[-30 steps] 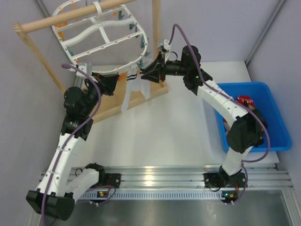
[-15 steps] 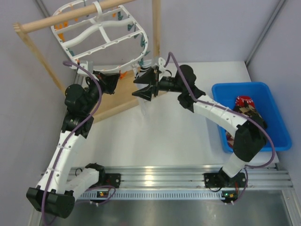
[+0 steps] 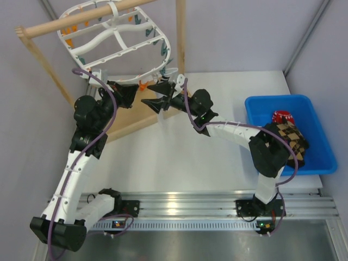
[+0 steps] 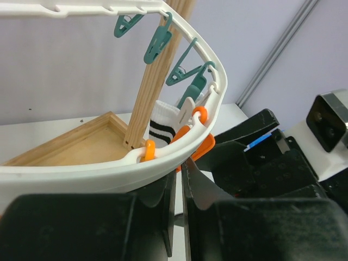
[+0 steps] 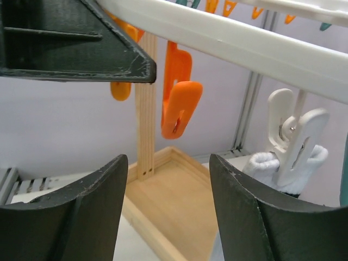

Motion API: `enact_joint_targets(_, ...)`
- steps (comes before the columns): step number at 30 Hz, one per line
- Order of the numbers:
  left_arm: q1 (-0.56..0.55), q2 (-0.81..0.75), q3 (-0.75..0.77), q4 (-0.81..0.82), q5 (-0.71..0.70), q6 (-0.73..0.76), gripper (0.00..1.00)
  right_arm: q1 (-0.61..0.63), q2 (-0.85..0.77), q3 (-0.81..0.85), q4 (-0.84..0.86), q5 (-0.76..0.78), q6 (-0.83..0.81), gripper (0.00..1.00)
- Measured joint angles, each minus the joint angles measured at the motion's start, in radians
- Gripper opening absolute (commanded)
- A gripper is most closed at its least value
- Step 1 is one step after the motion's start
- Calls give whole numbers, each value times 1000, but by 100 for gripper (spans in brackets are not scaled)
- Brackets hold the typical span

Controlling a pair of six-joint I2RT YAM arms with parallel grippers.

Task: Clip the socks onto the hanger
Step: Open the clamp at the hanger.

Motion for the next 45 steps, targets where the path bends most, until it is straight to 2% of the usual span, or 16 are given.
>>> enact_joint_targets(8, 0, 0, 6, -7, 0, 1, 13, 11, 89, 52, 96, 60, 17, 59)
enact_joint_targets(14, 0, 0, 7, -14, -3, 1, 14, 16, 109, 86, 147, 69, 32, 54)
enact_joint_targets(16, 0, 0, 7, -14, -4, 1, 14, 17, 111, 98, 159, 71, 34, 46)
enact_joint_targets(21, 0, 0, 8, -14, -7, 0, 15, 21, 112, 103, 177, 73, 29, 14)
enact_joint_targets(25, 0, 2, 14, -28, -6, 0, 18, 22, 109, 102, 152, 76, 6, 2)
enact_joint_targets(30, 0, 5, 20, -41, 51, 9, 24, 22, 71, 109, 9, 72, -28, 0)
enact_joint_targets(33, 0, 3, 31, -38, 69, 26, 33, 23, 48, 159, -139, 61, -41, 0)
enact_joint_targets(34, 0, 2, 34, -37, 71, 31, 39, 23, 42, 181, -194, 59, -46, 0)
enact_joint_targets(37, 0, -8, 39, -36, 74, 42, 46, 23, 20, 235, -338, 52, -62, 0)
enact_joint_targets(41, -1, -11, 53, -47, 70, 47, 49, 28, -8, 298, -513, 51, -95, 0)
enact_joint_targets(45, -7, -8, 74, -70, 60, 24, 50, 30, -30, 320, -611, 67, -118, 0)
